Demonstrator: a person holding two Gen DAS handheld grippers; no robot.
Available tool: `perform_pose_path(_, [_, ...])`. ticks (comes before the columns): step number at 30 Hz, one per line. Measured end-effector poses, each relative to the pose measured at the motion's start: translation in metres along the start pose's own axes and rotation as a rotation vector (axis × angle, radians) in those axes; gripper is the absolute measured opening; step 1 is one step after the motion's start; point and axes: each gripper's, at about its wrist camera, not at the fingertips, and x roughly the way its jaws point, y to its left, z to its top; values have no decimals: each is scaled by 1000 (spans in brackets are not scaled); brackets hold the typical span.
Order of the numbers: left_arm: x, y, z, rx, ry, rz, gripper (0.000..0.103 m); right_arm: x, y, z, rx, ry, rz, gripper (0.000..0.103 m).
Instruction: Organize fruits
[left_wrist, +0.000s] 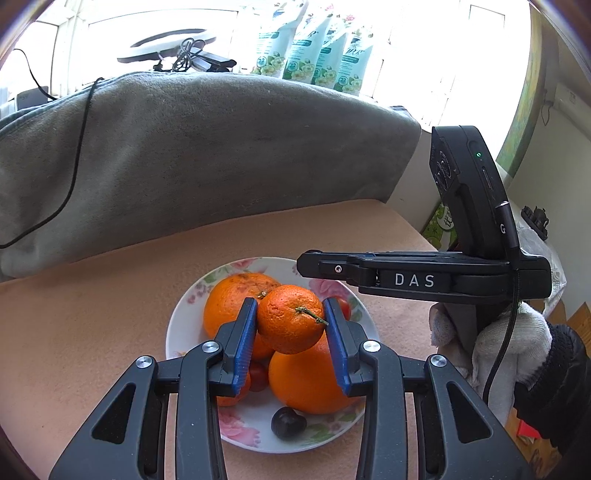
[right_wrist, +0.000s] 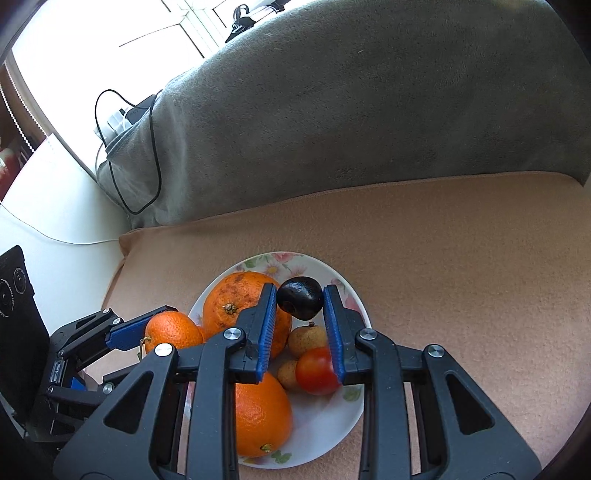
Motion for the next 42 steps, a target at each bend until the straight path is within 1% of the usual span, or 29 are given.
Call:
perform_pose_path(3, [2,-2,0,7,3,1,35,3,-1,2,13,19,24,27])
perform_pose_path(4, [2,-3,-1,10,5,0,35,3,-1,3,15,18,20,32])
perform_pose_path(5, [3,-3,-1,11,4,0,35,2,-1,3,16,14,19,45])
perform_pose_path(6, [2,-3,-1,12,3,1,35,1,-1,3,20,7,21,53])
perform_pose_path(7, [2,-3,-1,14,1,1,35,-1,-2,4,26,-1,22,65])
perform_pose_path(8, [2,-4,-2,18,0,3,35,-3,-2,4,31,-9,26,66])
perform_pose_path(9, [2,-4,-3,21,1,6,36,-4,-2,4,34,-13,28,66])
perform_pose_path(10, [2,-5,-3,23,1,10,39,-5,-1,5,36,-17,25,66])
perform_pose_path(11, [1,-6,-3,24,-1,12,44,-7,-1,6,36,-21,22,66])
perform_pose_path(12, [0,-7,-3,24,-6,12,54,-8,-1,6,38,-24,20,66])
perform_pose_path(13, [-1,-7,-3,25,-11,12,57,-9,-1,6,40,-27,21,66])
perform_pose_path(16, [-3,-10,-3,29,-13,19,58,-13,-1,7,44,-40,19,67])
perform_pose_path(18, [-3,-10,-4,33,-10,25,61,-16,-1,7,49,-50,21,71])
perform_pose_path(20, [-3,-9,-7,32,-7,31,61,-18,-3,6,57,-58,23,73])
perform_pose_path(24, [-5,-2,-13,12,-11,26,61,-18,-4,4,61,-57,19,73])
perform_pose_path(40, [-19,8,-13,-13,-18,57,62,-29,8,2,25,-83,-11,74])
perform_pose_path(42, [-21,8,-13,-18,-19,56,62,-33,10,0,22,-89,-16,78])
